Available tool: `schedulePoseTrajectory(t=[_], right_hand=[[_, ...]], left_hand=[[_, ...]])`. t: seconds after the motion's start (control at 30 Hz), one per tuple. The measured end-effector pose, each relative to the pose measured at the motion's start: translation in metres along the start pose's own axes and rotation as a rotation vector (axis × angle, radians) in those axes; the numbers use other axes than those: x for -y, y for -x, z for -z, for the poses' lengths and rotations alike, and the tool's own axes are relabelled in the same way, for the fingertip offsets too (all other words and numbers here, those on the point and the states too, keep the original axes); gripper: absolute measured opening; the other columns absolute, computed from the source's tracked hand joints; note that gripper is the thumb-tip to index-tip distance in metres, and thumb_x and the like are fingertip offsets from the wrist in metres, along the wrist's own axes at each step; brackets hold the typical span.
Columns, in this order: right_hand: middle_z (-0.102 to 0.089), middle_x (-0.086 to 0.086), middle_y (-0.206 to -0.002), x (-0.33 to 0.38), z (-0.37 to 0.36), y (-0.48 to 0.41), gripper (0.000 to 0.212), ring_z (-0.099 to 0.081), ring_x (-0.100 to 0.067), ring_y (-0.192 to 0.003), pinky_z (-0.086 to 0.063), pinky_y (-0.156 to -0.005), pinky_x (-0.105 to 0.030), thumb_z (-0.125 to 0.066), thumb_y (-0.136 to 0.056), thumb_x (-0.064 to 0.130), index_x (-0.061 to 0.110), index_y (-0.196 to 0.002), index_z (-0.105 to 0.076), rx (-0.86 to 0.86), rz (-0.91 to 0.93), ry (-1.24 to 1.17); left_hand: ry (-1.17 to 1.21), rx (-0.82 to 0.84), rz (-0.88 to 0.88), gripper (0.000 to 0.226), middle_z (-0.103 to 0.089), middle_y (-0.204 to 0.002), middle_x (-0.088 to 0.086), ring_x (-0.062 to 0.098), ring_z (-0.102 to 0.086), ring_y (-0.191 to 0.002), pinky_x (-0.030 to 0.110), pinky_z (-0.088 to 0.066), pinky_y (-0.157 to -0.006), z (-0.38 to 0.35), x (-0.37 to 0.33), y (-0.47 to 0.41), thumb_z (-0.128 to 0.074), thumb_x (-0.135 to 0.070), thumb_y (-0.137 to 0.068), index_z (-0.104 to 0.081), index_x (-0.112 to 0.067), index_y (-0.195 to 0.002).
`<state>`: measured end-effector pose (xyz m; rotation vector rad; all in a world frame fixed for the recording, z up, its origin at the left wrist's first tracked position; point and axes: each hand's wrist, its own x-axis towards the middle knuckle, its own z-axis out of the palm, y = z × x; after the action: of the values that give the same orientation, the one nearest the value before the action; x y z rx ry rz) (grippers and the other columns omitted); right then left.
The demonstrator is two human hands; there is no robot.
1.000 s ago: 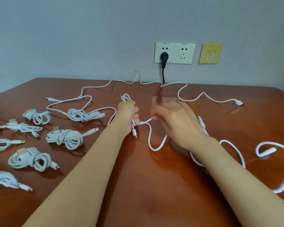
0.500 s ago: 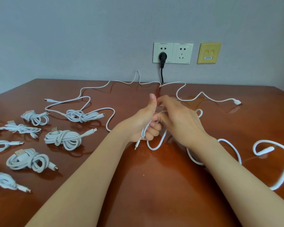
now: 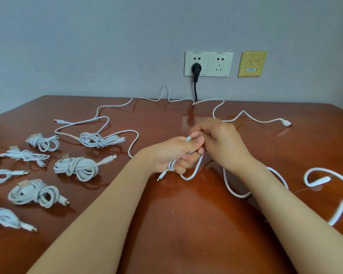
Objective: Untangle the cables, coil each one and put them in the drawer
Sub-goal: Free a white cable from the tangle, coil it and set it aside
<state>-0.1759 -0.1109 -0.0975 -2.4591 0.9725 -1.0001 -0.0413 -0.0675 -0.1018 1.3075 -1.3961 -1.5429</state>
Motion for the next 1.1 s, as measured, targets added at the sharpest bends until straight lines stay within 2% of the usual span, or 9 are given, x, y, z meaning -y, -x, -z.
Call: schedulePoseTrajectory(t=[0.17,0.23,0.3,0.47,0.67,0.8,0.87,1.0,1.1], right_hand=[[-0.068,0.002,-0.093,-0.002,0.000,0.002,0.025,-0.059,-0.023,-0.089,-0.033,-0.070,-0.028,-0.040,-0.097,0.023,0.023,-0.112,-0.060,-0.007,0.035,0.193],[-0.068,-0.006,-0.094,-0.005,0.000,0.003,0.028,-0.059,-0.031,-0.092,-0.027,-0.070,-0.029,-0.036,-0.099,0.024,0.019,-0.117,-0.057,-0.035,0.069,0.278],[-0.068,-0.010,-0.091,-0.006,0.000,0.003,0.027,-0.058,-0.034,-0.091,-0.025,-0.071,-0.030,-0.037,-0.099,0.023,0.017,-0.116,-0.057,-0.043,0.065,0.303],[-0.058,0.003,-0.076,-0.005,-0.002,0.004,0.020,-0.053,-0.020,-0.078,-0.034,-0.067,-0.029,-0.045,-0.095,0.021,0.018,-0.104,-0.063,-0.064,-0.001,0.168],[-0.064,-0.005,-0.074,-0.005,-0.010,0.002,0.016,-0.055,-0.020,-0.070,-0.042,-0.069,-0.033,-0.049,-0.094,0.017,0.018,-0.094,-0.065,-0.086,-0.028,-0.014],[-0.057,0.002,-0.065,-0.003,-0.015,0.003,0.014,-0.052,-0.019,-0.063,-0.042,-0.063,-0.033,-0.048,-0.094,0.017,0.016,-0.097,-0.061,-0.094,-0.053,-0.037],[-0.060,0.003,-0.070,-0.002,-0.018,0.003,0.010,-0.054,-0.020,-0.059,-0.047,-0.062,-0.037,-0.045,-0.095,0.018,0.018,-0.098,-0.054,-0.043,-0.070,-0.057],[-0.065,-0.007,-0.078,0.003,-0.019,0.004,0.003,-0.057,-0.023,-0.063,-0.048,-0.060,-0.039,-0.041,-0.096,0.021,0.021,-0.095,-0.045,-0.049,-0.111,-0.109],[-0.065,-0.009,-0.083,0.008,-0.020,0.004,0.009,-0.059,-0.026,-0.073,-0.048,-0.066,-0.041,-0.040,-0.097,0.025,0.017,-0.098,-0.045,-0.058,-0.152,-0.147]], left_hand=[[0.101,-0.091,-0.086,0.039,-0.026,-0.042,-0.008,0.002,-0.020,-0.034,0.013,-0.017,-0.034,-0.001,0.001,-0.004,-0.029,-0.039,-0.100,-0.038,-0.015,-0.071],[0.161,-0.172,-0.122,0.040,-0.027,-0.040,-0.008,0.004,-0.028,-0.033,0.014,-0.024,-0.034,0.002,0.000,-0.005,-0.027,-0.037,-0.101,-0.038,-0.016,-0.070],[0.199,-0.242,-0.149,0.040,-0.028,-0.039,-0.009,0.005,-0.035,-0.032,0.014,-0.030,-0.034,0.006,0.000,-0.005,-0.026,-0.037,-0.102,-0.039,-0.016,-0.070],[0.256,-0.313,-0.160,0.039,-0.028,-0.041,-0.009,0.002,-0.020,-0.028,0.013,-0.016,-0.030,0.011,0.000,-0.005,-0.029,-0.037,-0.102,-0.040,-0.016,-0.071],[0.047,-0.474,-0.220,0.035,-0.030,-0.039,-0.009,0.004,-0.021,-0.029,0.012,-0.017,-0.034,0.007,0.001,-0.010,-0.033,-0.033,-0.102,-0.045,-0.014,-0.075],[-0.091,-0.656,-0.271,0.033,-0.036,-0.035,-0.009,0.003,-0.028,-0.029,0.021,-0.022,-0.040,0.000,0.001,-0.017,-0.037,-0.027,-0.101,-0.050,-0.016,-0.073],[-0.165,-0.702,-0.309,0.027,-0.042,-0.046,-0.008,0.003,-0.037,-0.038,0.022,-0.029,-0.044,-0.006,-0.001,-0.020,-0.038,-0.024,-0.101,-0.057,-0.013,-0.086],[-0.344,-0.804,-0.376,0.030,-0.063,-0.088,0.006,0.021,-0.055,-0.083,0.028,-0.038,-0.071,-0.014,-0.003,-0.019,-0.038,-0.024,-0.100,-0.063,-0.008,-0.104],[-0.463,-0.874,-0.368,0.031,-0.062,-0.096,0.003,0.019,-0.051,-0.089,0.026,-0.033,-0.072,-0.016,-0.003,-0.018,-0.037,-0.028,-0.100,-0.061,-0.012,-0.111]])
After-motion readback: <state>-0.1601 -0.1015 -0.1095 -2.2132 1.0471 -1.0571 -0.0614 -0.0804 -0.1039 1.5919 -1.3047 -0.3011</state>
